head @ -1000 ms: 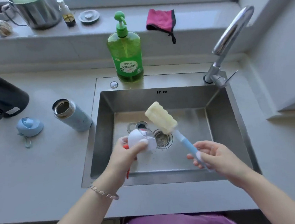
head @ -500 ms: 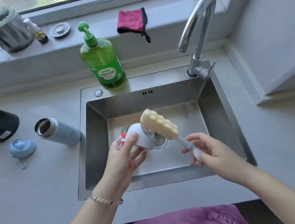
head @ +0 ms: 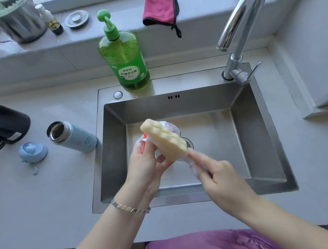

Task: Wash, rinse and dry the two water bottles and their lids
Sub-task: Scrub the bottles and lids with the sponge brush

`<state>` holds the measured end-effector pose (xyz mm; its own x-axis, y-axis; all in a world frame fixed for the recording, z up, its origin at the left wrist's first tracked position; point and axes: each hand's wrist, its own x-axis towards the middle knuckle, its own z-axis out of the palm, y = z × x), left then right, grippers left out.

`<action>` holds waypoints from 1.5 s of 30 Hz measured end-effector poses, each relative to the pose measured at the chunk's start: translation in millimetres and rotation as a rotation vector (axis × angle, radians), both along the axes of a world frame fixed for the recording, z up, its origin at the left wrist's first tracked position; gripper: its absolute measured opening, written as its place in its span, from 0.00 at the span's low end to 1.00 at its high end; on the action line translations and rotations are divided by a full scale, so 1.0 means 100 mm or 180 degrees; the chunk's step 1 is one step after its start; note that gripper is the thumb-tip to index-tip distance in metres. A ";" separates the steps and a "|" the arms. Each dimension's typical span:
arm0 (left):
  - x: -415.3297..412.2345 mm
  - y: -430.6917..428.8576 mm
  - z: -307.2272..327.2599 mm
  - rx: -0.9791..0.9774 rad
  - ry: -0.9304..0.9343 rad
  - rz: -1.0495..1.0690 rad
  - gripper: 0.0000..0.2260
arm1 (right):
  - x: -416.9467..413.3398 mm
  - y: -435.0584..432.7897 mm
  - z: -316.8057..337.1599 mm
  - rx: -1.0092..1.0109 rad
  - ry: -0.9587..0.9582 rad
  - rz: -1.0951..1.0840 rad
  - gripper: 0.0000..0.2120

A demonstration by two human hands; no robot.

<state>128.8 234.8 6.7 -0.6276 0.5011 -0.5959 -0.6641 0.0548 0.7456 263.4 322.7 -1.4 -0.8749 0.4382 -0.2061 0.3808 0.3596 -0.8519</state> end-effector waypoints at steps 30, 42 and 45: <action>0.03 -0.32 0.14 -0.0528 0.1905 -0.0792 0.25 | 0.18 0.08 0.16 0.0535 0.0254 0.0033 0.19; 0.03 -0.33 0.19 -0.0592 0.2071 -0.0768 0.26 | 0.14 0.07 0.16 0.0356 0.0203 -0.0292 0.15; 0.03 -0.33 0.20 -0.0587 0.2036 -0.0726 0.25 | 0.18 0.09 0.12 0.0342 0.0089 -0.0348 0.16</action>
<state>132.0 201.6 26.6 -0.7745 0.5881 -0.2329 -0.0553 0.3038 0.9511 281.4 331.5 11.1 -0.8255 0.5494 -0.1291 0.3992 0.4068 -0.8217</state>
